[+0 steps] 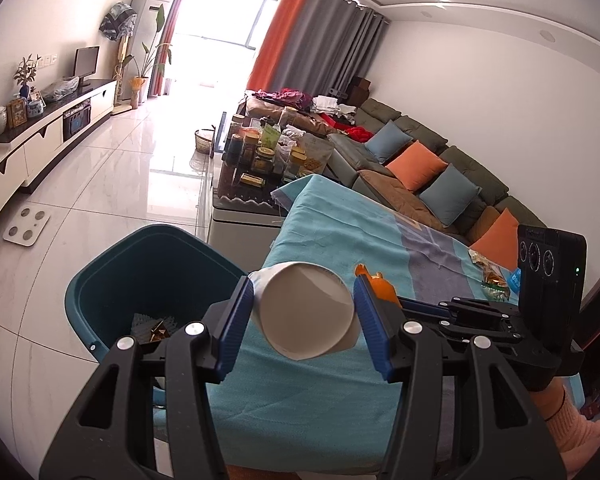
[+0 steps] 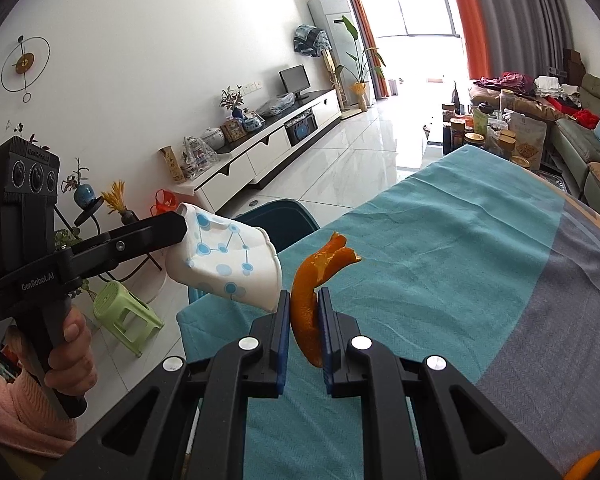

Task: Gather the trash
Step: 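Carry the paper cup and orange peel over the teal bin with both tools, then open both tools to drop the cup and orange peel into the bin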

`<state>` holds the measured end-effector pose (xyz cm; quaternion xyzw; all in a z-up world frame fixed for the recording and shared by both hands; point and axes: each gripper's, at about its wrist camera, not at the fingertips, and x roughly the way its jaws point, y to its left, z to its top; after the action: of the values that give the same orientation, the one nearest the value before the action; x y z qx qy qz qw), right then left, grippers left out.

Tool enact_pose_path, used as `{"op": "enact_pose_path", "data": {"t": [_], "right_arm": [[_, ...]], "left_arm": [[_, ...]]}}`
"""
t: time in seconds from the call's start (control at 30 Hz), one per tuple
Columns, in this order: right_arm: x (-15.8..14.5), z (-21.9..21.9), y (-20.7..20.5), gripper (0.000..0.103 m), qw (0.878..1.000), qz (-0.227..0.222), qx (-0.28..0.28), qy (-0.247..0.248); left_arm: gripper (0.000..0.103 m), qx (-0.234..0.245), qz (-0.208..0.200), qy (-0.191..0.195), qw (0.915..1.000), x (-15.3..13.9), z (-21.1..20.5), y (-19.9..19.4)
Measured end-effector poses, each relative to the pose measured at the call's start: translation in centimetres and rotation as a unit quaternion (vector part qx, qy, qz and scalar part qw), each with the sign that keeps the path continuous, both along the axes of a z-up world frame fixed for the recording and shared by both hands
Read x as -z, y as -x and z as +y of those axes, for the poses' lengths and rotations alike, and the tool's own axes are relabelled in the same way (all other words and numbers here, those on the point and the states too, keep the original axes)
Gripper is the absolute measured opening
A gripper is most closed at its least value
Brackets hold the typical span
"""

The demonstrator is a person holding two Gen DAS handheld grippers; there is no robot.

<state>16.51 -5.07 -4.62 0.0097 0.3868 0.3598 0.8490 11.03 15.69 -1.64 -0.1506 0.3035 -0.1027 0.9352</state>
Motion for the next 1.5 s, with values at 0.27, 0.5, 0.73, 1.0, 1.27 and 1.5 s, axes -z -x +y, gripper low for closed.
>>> {"op": "enact_pose_path", "data": {"t": [0.27,0.5,0.73,1.0,1.27,1.5], "right_arm": [[-0.4,2.3,-0.5,0.012,1.0,-0.001,-0.024,-0.002],[-0.6,4.4,-1.0,0.012,0.999,0.002,-0.046,-0.003],[-0.5,6.6,-2.1,0.012,0.998,0.009,-0.067,0.0],[-0.2,9.8,-3.8,0.012,0.996,0.014,-0.084,0.01],[1.2,12.5,-6.2,0.012,0.995,0.034,-0.089,0.021],[3.4,14.3,-7.7,0.012,0.993,0.061,-0.086,0.045]], "left_arm": [[0.051,-0.022,-0.004,-0.004,0.9997,-0.2,1.9,0.1],[0.051,-0.046,-0.007,-0.011,0.9989,-0.2,3.9,0.0],[0.051,-0.073,0.001,-0.015,0.9972,0.2,6.3,-0.3],[0.051,-0.097,0.019,-0.021,0.9949,1.5,8.6,-1.2],[0.052,-0.106,0.045,-0.023,0.9931,3.7,9.8,-3.1],[0.052,-0.108,0.068,-0.025,0.9915,5.9,10.1,-5.4]]}}
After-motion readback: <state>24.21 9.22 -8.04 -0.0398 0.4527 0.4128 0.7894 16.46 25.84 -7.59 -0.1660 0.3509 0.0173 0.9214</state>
